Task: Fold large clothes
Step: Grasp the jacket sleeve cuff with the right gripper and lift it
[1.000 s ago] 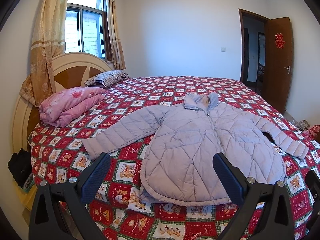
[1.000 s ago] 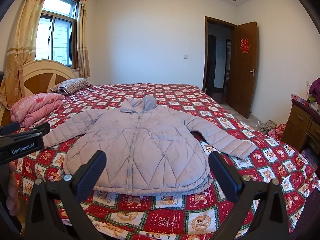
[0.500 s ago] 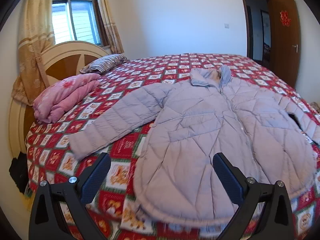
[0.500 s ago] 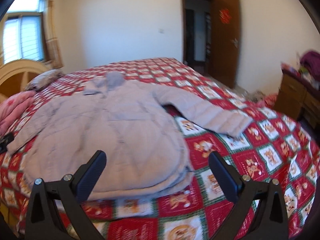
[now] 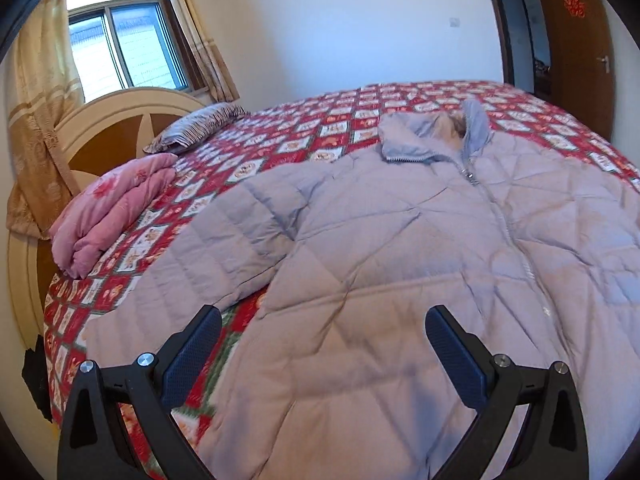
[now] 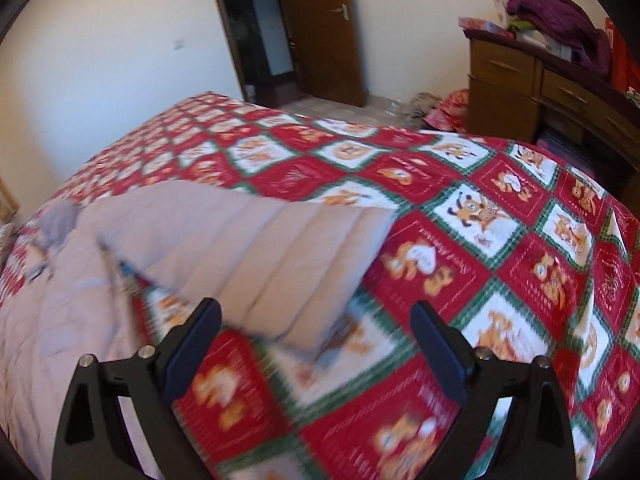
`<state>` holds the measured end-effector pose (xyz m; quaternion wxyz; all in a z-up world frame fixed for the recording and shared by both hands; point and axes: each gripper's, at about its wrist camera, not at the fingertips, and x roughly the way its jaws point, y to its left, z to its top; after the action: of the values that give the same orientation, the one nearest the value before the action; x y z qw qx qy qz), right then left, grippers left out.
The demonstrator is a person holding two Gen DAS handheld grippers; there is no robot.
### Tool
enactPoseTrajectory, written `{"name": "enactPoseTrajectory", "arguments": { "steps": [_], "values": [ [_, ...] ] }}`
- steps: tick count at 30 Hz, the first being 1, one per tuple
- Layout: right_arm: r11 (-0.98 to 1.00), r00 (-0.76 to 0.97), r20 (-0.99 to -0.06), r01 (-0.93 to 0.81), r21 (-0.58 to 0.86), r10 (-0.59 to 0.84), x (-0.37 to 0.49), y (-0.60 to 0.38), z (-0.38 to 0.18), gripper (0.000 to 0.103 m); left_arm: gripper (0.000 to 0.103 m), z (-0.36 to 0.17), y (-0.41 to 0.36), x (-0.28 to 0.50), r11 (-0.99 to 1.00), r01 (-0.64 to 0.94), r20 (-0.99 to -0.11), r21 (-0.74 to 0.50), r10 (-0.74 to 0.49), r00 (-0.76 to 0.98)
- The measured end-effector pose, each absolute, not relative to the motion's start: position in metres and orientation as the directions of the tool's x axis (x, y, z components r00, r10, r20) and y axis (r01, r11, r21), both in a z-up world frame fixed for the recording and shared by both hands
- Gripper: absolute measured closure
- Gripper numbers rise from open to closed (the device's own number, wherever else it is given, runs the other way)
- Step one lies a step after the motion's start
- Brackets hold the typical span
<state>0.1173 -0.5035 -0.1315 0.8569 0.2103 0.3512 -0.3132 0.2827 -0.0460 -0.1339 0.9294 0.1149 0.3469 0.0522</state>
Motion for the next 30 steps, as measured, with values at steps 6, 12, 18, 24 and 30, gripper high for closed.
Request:
{"name": "enactPoseTrajectory", "arguments": {
  "steps": [6, 12, 18, 24, 30],
  "values": [
    [0.726, 0.508, -0.788, 0.678, 0.117, -0.347, 0.143, -0.527, -0.153, 0.038, 0.001, -0.161, -0.053, 0.323, 0.953, -0.007, -0.669, 0.304, 0.219, 0.71],
    [0.766, 0.516, -0.78, 0.638, 0.074, -0.354, 0.155, -0.53, -0.154, 0.086, 0.001, -0.163, -0.042, 0.347, 0.954, -0.01, -0.683, 0.301, 0.223, 0.696],
    [0.798, 0.567, -0.719, 0.602, 0.029, -0.402, 0.174, -0.519, -0.123, 0.093, 0.001, -0.145, -0.015, 0.362, 0.962, -0.071, -0.67, 0.264, 0.236, 0.704],
    [0.861, 0.663, -0.624, 0.508, -0.032, -0.414, 0.209, -0.473, -0.074, 0.093, 0.001, -0.134, 0.005, 0.376, 0.963, -0.111, -0.661, 0.247, 0.251, 0.707],
    [0.922, 0.743, -0.563, 0.375, -0.097, -0.362, 0.257, -0.402, -0.05, 0.093, 0.001, -0.133, 0.022, 0.39, 0.959, -0.156, -0.665, 0.235, 0.276, 0.694]
  ]
}}
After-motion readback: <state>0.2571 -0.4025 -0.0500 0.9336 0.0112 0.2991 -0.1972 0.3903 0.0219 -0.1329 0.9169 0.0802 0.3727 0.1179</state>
